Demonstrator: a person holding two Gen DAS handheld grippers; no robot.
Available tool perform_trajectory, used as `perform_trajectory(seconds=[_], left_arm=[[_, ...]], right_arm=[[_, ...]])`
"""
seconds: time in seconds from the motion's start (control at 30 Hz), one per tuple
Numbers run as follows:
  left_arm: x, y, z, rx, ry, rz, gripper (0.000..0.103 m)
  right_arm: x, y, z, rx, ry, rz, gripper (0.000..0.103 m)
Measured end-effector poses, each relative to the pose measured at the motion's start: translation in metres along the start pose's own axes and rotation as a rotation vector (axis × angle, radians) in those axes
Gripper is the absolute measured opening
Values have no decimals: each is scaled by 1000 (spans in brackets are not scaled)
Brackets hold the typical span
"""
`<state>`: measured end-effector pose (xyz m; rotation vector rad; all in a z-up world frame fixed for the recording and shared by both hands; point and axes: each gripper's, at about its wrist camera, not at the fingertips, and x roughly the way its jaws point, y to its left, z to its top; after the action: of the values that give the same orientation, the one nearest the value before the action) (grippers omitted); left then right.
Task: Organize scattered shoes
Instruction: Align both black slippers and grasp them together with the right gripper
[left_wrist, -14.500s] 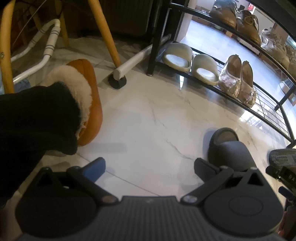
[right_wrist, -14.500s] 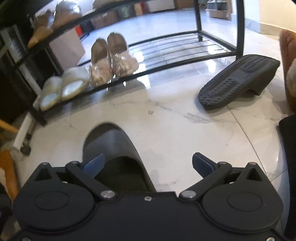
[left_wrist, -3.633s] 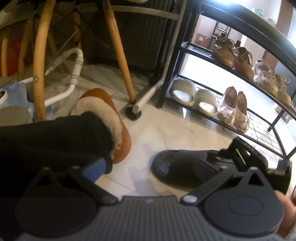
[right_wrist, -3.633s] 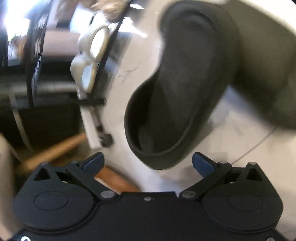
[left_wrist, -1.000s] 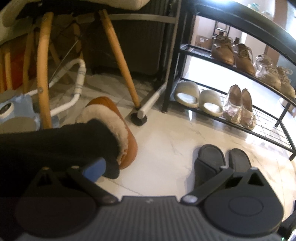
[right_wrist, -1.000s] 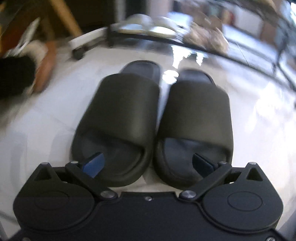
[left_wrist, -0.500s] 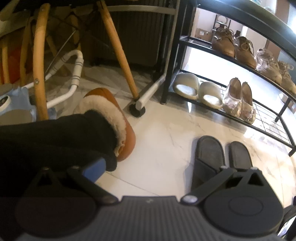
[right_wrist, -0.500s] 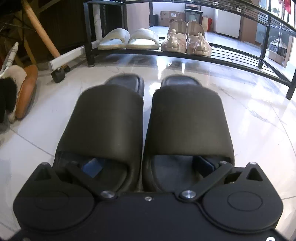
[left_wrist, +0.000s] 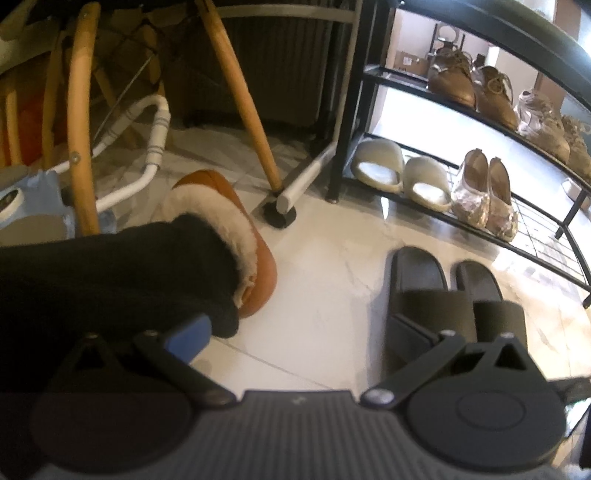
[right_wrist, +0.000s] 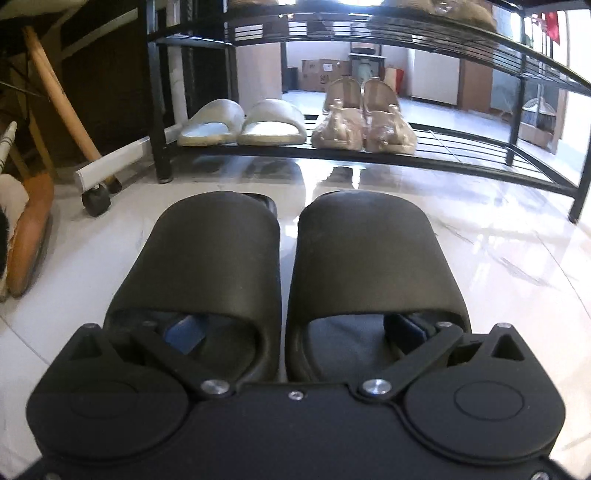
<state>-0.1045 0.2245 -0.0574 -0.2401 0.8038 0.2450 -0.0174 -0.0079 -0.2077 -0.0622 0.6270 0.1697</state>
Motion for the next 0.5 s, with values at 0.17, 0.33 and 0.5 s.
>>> perform_trajectory(seconds=[0.17, 0.33, 0.5], left_arm=[[2, -3, -1, 9, 6, 8, 102], [4, -8, -2, 25, 18, 5, 102], [2, -11, -2, 47, 1, 9, 102]], right_arm=[[0, 5, 6, -35, -27, 44, 43], [-17, 3, 13, -60, -80, 56, 31], [-39, -9, 23, -35, -99, 84, 31]])
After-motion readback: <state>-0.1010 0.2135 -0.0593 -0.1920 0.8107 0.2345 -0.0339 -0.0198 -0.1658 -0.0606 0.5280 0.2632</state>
